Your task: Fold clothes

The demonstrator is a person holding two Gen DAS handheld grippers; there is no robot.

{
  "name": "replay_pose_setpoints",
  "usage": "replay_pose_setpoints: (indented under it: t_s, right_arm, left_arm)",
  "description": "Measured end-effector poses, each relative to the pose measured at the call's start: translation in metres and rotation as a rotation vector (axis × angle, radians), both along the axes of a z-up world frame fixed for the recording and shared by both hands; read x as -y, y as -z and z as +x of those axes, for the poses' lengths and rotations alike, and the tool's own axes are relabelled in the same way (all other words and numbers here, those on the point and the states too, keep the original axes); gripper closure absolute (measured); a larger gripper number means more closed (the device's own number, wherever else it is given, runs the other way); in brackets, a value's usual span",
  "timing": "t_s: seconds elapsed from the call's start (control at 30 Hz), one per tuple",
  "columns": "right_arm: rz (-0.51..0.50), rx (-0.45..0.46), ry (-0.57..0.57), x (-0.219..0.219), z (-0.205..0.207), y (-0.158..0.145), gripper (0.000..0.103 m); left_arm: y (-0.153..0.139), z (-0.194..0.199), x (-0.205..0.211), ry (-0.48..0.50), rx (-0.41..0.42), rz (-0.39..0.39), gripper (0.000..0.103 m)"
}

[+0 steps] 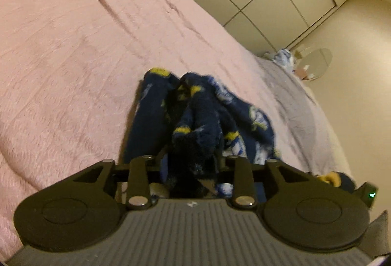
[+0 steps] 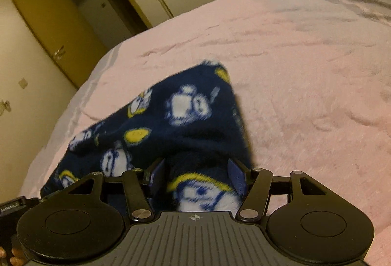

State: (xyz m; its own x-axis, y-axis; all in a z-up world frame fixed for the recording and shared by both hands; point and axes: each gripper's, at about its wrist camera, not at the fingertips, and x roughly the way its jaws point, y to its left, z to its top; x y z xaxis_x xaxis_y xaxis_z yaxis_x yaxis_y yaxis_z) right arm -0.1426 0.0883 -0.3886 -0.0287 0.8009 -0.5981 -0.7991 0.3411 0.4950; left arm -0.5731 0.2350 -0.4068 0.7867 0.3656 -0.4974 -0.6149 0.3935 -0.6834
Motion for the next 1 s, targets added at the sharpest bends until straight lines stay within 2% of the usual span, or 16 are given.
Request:
replay_pose_setpoints:
  t_s: [0.03, 0.1, 0.2, 0.33, 0.37, 0.4, 0.43, 0.47, 0.63, 0.67, 0.73, 0.83, 0.9, 0.93, 0.97, 1.0]
  right_arm:
    - [0.005, -0.02, 0.017, 0.001, 0.009, 0.0, 0.043]
    - [0.01, -0.059, 0.059, 0.0, 0.028, -0.002, 0.043]
    - [-0.032, -0.105, 0.108, -0.009, 0.048, 0.002, 0.043]
    - [-0.095, -0.173, 0.141, -0.027, 0.066, 0.015, 0.043]
    - [-0.108, -0.184, 0.144, -0.032, 0.066, 0.019, 0.043]
    - [-0.119, -0.192, 0.148, -0.035, 0.066, 0.022, 0.043]
    - [-0.129, -0.192, 0.149, -0.038, 0.065, 0.024, 0.043]
    - [-0.134, -0.178, 0.144, -0.042, 0.063, 0.024, 0.043]
    - [-0.108, -0.03, 0.075, -0.054, 0.041, 0.007, 0.044]
    - [-0.101, 0.003, 0.057, -0.057, 0.035, 0.004, 0.043]
    - [-0.103, 0.056, 0.027, -0.066, 0.024, 0.003, 0.043]
    - [-0.141, 0.085, 0.009, -0.081, 0.013, 0.013, 0.043]
    - [-0.147, 0.072, 0.019, -0.081, 0.014, 0.017, 0.043]
    - [-0.136, 0.069, 0.025, -0.077, 0.016, 0.015, 0.043]
    - [-0.121, 0.068, 0.029, -0.072, 0.017, 0.013, 0.043]
    - [-0.107, 0.071, 0.034, -0.064, 0.018, 0.01, 0.043]
  left_arm:
    - [-0.002, -0.003, -0.005, 0.012, 0.028, -0.011, 0.062]
    - [-0.005, -0.005, -0.02, 0.04, 0.087, -0.044, 0.043]
    - [-0.001, 0.007, -0.055, 0.071, 0.153, -0.086, 0.041]
    - [0.019, 0.039, -0.1, 0.13, 0.145, -0.174, 0.04]
    - [0.024, 0.046, -0.105, 0.135, 0.145, -0.195, 0.041]
    - [0.025, 0.051, -0.107, 0.145, 0.149, -0.192, 0.05]
    - [0.027, 0.055, -0.107, 0.157, 0.154, -0.182, 0.066]
    - [0.028, 0.06, -0.107, 0.169, 0.159, -0.172, 0.092]
    - [-0.022, 0.042, -0.066, 0.126, 0.114, 0.169, 0.092]
    - [-0.028, 0.038, -0.062, 0.11, 0.089, 0.208, 0.092]
    - [-0.022, 0.038, -0.065, 0.076, -0.011, 0.202, 0.092]
    - [0.016, 0.047, -0.086, 0.038, -0.159, 0.07, 0.088]
    - [0.025, 0.044, -0.088, 0.024, -0.141, 0.024, 0.084]
    - [0.022, 0.041, -0.086, 0.015, -0.125, 0.024, 0.081]
    - [0.016, 0.038, -0.082, 0.005, -0.12, 0.037, 0.074]
    - [0.01, 0.032, -0.075, -0.012, -0.119, 0.047, 0.073]
